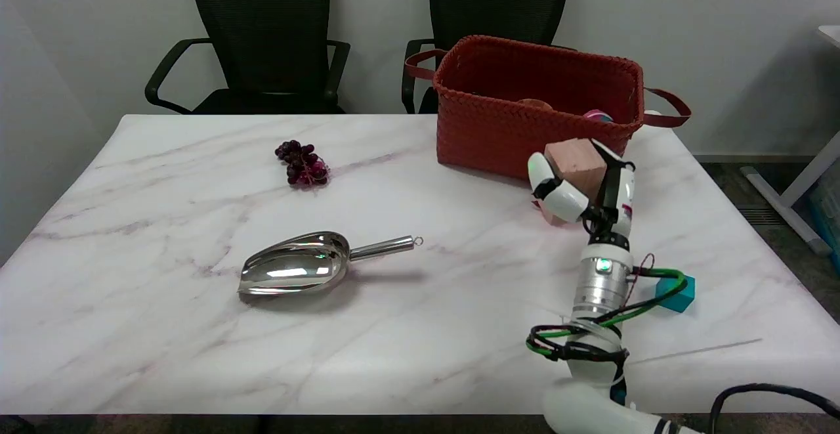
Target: Place the wooden rectangular block into the brown storage basket.
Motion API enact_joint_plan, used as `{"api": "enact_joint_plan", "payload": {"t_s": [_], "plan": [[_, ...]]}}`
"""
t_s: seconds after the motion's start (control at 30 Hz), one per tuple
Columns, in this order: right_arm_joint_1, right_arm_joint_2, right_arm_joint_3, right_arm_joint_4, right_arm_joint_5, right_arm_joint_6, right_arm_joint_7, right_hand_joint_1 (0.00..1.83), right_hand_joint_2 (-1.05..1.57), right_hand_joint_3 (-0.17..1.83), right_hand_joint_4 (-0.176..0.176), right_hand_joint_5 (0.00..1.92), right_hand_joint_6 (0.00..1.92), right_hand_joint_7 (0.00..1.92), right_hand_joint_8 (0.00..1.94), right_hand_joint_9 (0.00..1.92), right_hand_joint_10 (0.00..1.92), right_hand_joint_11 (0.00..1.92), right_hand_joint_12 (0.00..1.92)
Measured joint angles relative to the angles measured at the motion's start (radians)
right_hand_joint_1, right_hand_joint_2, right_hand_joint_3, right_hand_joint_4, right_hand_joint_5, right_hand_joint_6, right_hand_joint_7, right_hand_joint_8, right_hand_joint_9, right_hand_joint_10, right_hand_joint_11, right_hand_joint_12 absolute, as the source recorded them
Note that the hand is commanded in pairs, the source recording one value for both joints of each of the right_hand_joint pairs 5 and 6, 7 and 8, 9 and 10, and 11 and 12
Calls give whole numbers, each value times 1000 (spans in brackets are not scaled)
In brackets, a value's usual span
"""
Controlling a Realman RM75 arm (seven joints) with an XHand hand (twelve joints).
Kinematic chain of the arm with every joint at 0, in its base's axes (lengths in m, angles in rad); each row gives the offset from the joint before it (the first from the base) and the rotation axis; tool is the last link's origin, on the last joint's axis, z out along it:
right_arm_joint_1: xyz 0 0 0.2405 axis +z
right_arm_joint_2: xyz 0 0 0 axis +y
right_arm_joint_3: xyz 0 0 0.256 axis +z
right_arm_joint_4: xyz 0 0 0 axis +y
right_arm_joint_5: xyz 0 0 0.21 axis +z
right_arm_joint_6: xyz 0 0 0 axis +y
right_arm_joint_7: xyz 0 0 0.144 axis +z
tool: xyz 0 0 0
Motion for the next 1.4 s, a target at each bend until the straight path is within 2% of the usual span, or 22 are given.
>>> {"api": "enact_joint_plan", "payload": {"t_s": [0.33,0.93,1.17,1.4], "plan": [[77,41,36,10,-20,-71,0,1146,926,886,0,1353,1353,1446,1446,1293,1293,1175,1175],[278,107,176,-32,-63,-338,-1,1165,801,962,0,1306,1306,1429,1429,1281,1281,1116,1116],[384,124,206,-105,-93,-447,-5,1187,703,1025,0,1278,1278,1401,1401,1257,1257,1071,1071],[500,132,220,-241,-139,-557,-8,1191,667,1052,0,1275,1275,1387,1387,1240,1240,1037,1037]]}}
